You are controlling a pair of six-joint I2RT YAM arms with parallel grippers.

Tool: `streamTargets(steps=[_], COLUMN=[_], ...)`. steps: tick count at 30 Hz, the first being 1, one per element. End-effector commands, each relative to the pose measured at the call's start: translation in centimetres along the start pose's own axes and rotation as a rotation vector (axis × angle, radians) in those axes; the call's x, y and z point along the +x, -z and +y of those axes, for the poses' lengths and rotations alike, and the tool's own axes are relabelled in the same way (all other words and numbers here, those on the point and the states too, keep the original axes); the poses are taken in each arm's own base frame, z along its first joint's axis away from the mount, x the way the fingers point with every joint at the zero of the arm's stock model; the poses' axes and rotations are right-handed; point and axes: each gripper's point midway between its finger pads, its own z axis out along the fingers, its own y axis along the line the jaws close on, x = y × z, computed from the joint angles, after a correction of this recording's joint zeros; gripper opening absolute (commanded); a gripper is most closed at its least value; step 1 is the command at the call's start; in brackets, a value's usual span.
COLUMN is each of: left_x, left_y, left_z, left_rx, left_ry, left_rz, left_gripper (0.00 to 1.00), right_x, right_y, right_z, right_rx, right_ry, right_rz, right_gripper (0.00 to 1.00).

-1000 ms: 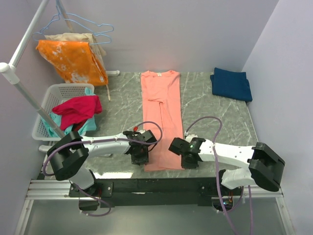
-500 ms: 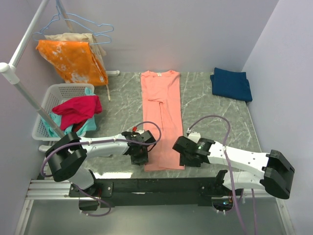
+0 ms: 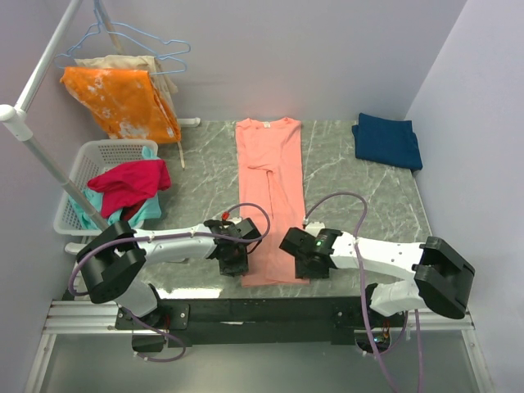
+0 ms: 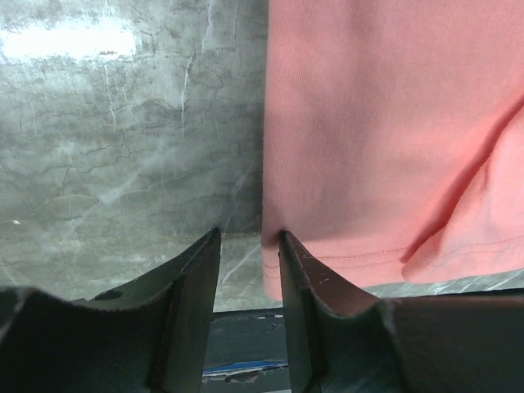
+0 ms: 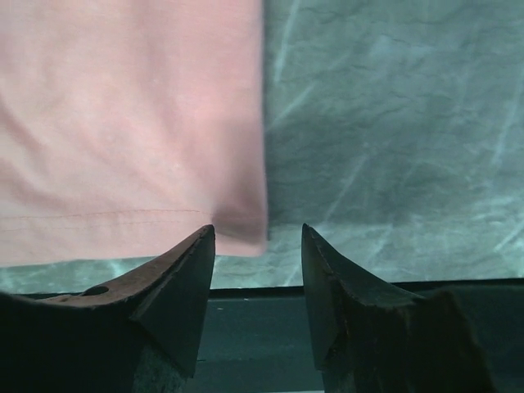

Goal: Fold and stack the t-shirts
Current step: Fold the tshirt

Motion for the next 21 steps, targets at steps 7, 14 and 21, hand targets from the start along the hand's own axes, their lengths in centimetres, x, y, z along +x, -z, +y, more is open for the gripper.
streamTargets(steps=[7,14,21], left_x=[3.0,3.2,3.7], left_y=[-2.5,-2.4,-2.5], left_z=[3.8,4.0,4.9], left_rx=[-0.138,-0.137,-0.149], left_ry=[-0.01,-0.001,0.015], left_rz=[0.088,0.09,0.096], left_gripper=[0.42,0.41,0.32], right_x=[0.0,2.0,3.0], right_y=[-0.8,-2.4,-2.5], right_z=[1.5,0.0,-1.5], right_rx=[-0.048,0.028,0.05], right_ry=[-0.001,0.008,-0.017], right_rz=[0.009,0.079,0.094], right_gripper=[0.51,0.22,0.21])
